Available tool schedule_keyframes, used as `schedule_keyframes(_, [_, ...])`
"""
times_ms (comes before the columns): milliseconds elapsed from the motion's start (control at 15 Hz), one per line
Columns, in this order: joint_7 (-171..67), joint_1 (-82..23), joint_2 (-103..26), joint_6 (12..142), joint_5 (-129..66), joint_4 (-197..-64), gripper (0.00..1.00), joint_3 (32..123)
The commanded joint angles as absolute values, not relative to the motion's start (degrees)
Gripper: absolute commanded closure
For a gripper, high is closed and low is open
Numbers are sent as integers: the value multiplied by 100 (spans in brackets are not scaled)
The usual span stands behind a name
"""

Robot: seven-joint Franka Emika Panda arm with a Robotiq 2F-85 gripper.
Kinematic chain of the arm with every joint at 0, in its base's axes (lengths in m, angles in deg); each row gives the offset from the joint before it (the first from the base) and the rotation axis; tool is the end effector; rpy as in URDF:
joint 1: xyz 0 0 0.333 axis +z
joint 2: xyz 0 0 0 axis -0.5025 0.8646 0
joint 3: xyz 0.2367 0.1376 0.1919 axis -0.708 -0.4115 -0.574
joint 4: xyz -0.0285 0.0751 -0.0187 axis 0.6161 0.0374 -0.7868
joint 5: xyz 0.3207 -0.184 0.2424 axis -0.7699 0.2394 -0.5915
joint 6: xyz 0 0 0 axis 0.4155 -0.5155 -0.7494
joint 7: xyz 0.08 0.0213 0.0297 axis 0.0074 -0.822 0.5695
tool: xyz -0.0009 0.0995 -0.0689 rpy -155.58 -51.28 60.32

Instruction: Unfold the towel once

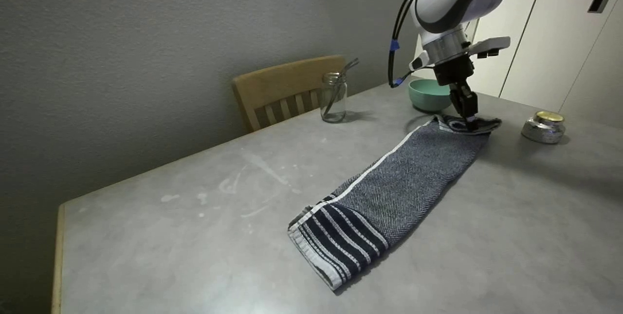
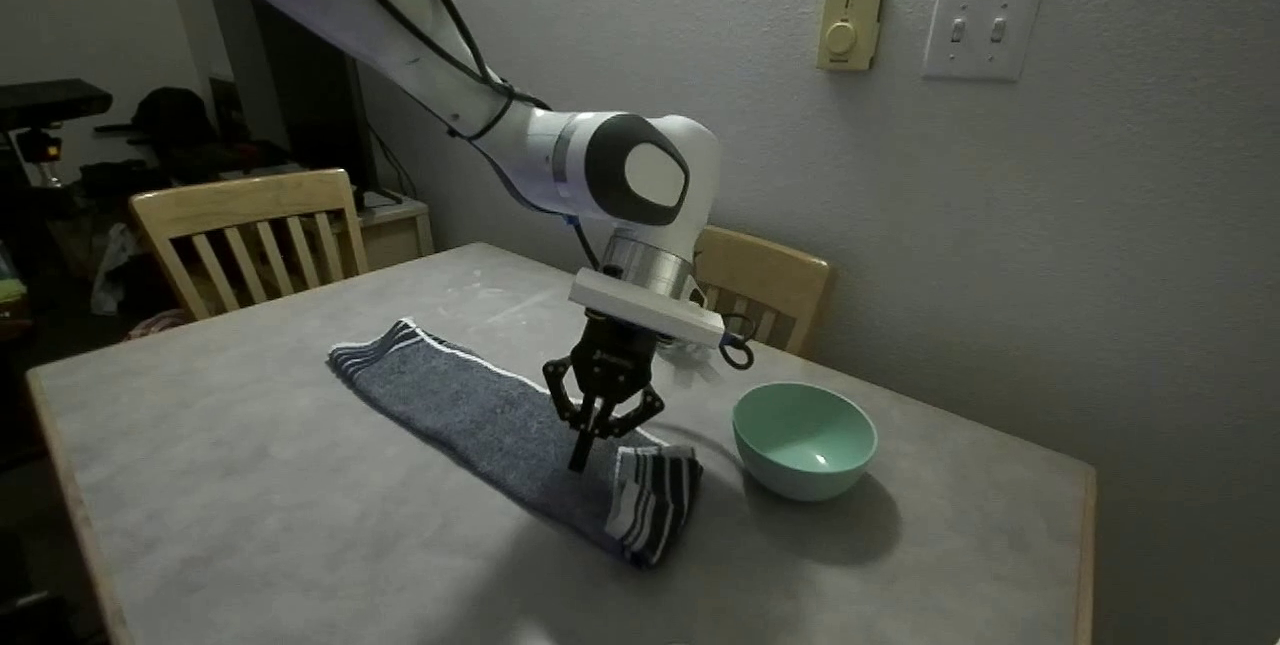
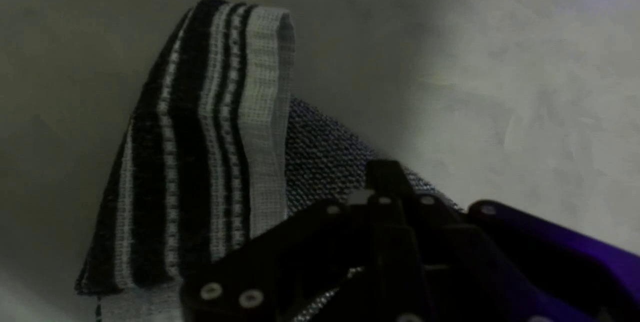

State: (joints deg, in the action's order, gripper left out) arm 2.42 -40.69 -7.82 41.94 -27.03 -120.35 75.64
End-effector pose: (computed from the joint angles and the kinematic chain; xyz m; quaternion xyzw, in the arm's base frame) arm 0.6874 -0.1602 0.1408 -0.9029 -0.3364 0.2572 0.0736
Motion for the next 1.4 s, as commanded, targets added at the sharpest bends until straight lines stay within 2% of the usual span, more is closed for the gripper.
schedule_keyframes(0, [30, -4003, -627, 4396, -2511, -11805, 100, 7566])
schedule_keyframes(333, [-759, -3712, -650, 5138, -1717, -11859, 100, 7768])
schedule_keyframes(933, [-1045, -3948, -721, 5087, -1840, -11965, 100, 7684])
schedule_keyframes(1000, [-1060, -3981, -730, 5084, -1848, -11980, 74, 7687])
schedule_keyframes(1067, [-1084, -4000, -741, 5090, -1842, -11993, 73, 7696])
schedule_keyframes(1333, [-1135, -4075, -778, 5117, -1810, -12036, 47, 7732])
